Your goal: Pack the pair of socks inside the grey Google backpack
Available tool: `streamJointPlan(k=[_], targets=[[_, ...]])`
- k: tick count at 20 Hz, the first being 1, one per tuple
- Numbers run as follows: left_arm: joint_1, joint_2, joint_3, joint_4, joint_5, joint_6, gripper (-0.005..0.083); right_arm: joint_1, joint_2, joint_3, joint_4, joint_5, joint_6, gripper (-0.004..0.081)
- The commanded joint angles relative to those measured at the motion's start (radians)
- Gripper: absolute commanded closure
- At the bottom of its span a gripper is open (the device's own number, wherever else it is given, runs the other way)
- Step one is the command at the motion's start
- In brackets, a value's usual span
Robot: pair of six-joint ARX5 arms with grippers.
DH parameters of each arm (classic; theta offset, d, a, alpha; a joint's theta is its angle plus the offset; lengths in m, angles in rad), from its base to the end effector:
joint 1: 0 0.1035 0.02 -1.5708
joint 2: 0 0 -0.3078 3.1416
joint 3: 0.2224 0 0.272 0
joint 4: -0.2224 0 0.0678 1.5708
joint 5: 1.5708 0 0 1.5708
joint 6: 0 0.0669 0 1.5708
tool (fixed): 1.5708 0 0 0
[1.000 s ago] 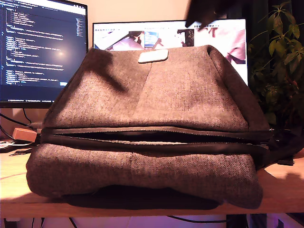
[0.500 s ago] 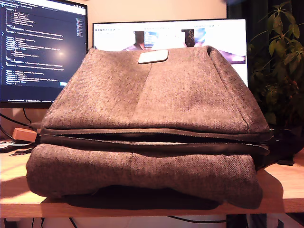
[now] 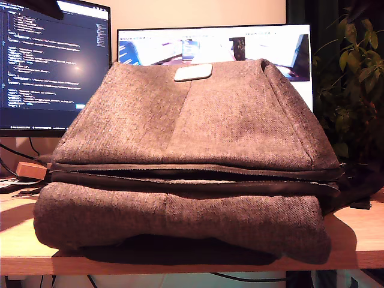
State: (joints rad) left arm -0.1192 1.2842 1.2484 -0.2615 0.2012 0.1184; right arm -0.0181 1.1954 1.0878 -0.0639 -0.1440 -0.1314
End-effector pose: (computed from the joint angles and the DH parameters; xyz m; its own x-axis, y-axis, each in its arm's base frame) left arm 0.3239 -0.0523 0.4101 0.9064 -0.3098 -0.2870 0.3385 0.9394 0.0548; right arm 0.3095 0.0040 0.3982 0.9776 0.1258 -0.1689 -0.1447 0.9839 -0.1048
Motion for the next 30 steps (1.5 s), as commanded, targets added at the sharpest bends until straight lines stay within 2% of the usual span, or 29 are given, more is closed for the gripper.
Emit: streamJointPlan(k=[1, 6, 9, 12, 15, 16, 17, 21, 26, 30], targets=[[0.006, -0.016, -0.074, 0.017, 0.009, 0.001, 0.0797, -0.016, -0.061, -0.052, 0.016, -0.008, 0.001, 0.0783], [0.007, -0.15, -0.274, 0.072, 0.008, 0.001, 0.0797, -0.022, -0.224, -0.28, 0.083, -0.008, 0.003, 0.0783], [0.022, -0.28, -0.436, 0.122, 0.007, -0.002, 0.0797, -0.022, -0.357, -0.423, 0.082, -0.008, 0.013, 0.0783], [0.026, -0.439, -0.58, 0.135, 0.007, -0.031, 0.0797, -0.022, -0.518, -0.55, 0.08, -0.031, 0.064, 0.0783], [0.026, -0.615, -0.681, 0.118, 0.003, -0.039, 0.0797, -0.021, -0.676, -0.638, 0.014, -0.031, 0.09, 0.0783], [0.026, -0.674, -0.702, 0.097, 0.002, -0.039, 0.0797, -0.021, -0.729, -0.652, -0.029, -0.031, 0.09, 0.0783], [0.026, -0.723, -0.711, 0.065, 0.002, -0.093, 0.0797, -0.021, -0.781, -0.656, -0.054, -0.029, 0.09, 0.0783], [0.026, -0.892, -0.711, -0.051, 0.0, -0.093, 0.0797, -0.021, -0.933, -0.655, -0.115, 0.009, 0.079, 0.0783], [0.026, -0.946, -0.711, -0.169, 0.0, -0.092, 0.0797, -0.021, -0.951, -0.655, -0.229, 0.008, 0.079, 0.0783], [0.026, -0.945, -0.711, -0.264, 0.0, -0.092, 0.0797, -0.022, -0.951, -0.655, -0.384, 0.009, 0.079, 0.0783]])
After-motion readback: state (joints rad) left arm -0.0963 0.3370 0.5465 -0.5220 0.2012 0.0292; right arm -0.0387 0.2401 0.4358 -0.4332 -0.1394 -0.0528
